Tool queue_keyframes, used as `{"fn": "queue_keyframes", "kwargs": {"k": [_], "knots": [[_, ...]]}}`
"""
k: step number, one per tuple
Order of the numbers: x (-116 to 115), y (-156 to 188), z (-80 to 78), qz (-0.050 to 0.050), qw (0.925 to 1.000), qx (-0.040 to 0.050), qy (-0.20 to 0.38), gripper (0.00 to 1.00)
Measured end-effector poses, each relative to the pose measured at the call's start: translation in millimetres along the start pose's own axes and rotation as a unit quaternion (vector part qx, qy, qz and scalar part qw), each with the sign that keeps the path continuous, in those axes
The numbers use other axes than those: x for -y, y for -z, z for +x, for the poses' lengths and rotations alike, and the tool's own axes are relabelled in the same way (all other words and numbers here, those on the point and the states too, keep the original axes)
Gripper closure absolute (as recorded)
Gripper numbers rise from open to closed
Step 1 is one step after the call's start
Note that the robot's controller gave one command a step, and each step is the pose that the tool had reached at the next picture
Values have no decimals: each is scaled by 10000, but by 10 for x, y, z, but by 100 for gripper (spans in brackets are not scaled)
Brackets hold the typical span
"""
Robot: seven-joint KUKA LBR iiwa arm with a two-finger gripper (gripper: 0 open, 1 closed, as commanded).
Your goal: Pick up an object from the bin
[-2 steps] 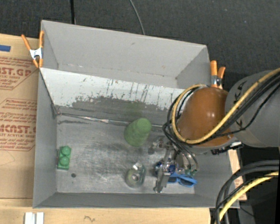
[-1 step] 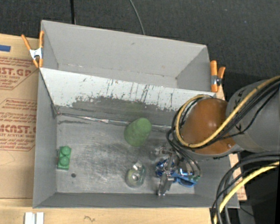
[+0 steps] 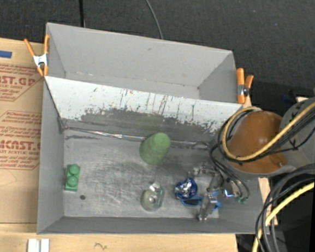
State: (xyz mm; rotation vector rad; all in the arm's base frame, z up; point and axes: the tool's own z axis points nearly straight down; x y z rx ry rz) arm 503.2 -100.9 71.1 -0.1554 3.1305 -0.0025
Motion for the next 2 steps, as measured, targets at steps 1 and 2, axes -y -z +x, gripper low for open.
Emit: {"fn": "queue_keyframes", "kwargs": {"k": [1, 2], "knots": [[-32, 2, -7, -10, 10000, 2, 15, 100], [-18, 1553, -190, 4, 9991, 19, 428, 100]]}}
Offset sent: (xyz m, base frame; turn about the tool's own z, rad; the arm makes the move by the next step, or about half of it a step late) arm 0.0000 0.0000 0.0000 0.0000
